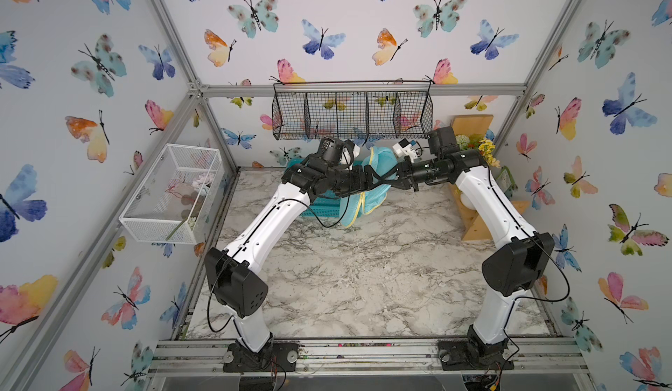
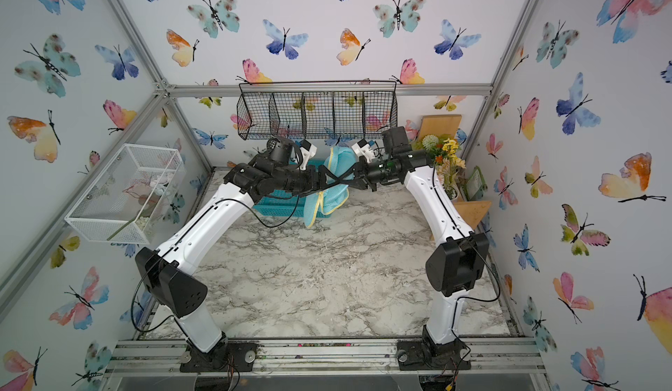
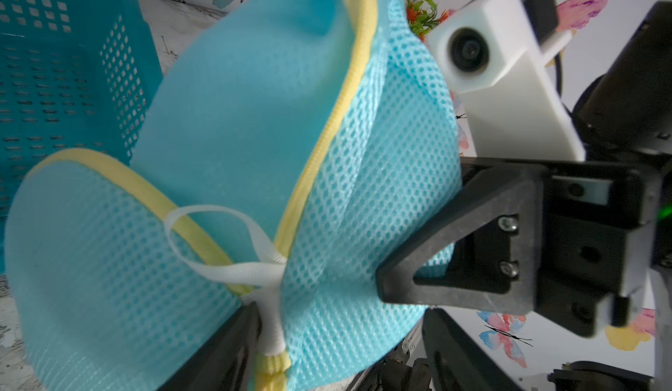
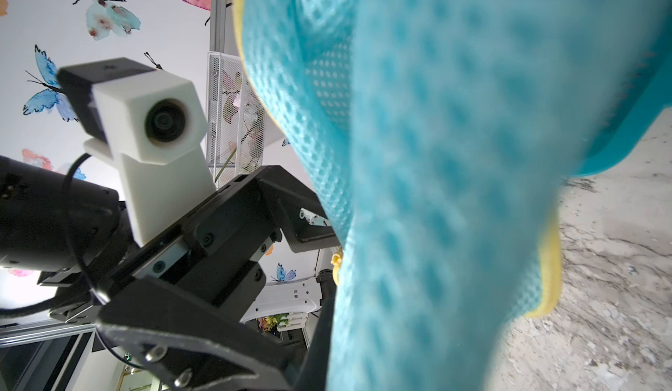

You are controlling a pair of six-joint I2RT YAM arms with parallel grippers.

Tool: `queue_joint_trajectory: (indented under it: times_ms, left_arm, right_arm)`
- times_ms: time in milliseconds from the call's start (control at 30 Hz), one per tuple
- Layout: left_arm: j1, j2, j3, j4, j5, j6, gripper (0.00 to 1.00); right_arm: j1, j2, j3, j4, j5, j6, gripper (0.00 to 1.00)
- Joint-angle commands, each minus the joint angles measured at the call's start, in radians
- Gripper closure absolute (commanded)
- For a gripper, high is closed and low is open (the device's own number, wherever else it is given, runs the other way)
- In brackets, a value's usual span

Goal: Turn the laundry bag inside out
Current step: Turn over the laundry bag.

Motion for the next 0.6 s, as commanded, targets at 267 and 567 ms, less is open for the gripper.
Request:
queue_joint_trajectory:
  times_ms: [267, 567]
  left_arm:
    - [0.007, 0.115, 0.12, -0.135, -0.225, 0.101, 0.7]
    - [0.109, 0.106, 0.156, -0.144, -0.298, 0.11, 1.0]
  right_arm:
    - [0.021, -0.092, -0.048, 0.125, -0.167, 0.052, 0.97]
    - [0.021, -0.206, -0.205, 0.372, -0.283, 0.189, 0.97]
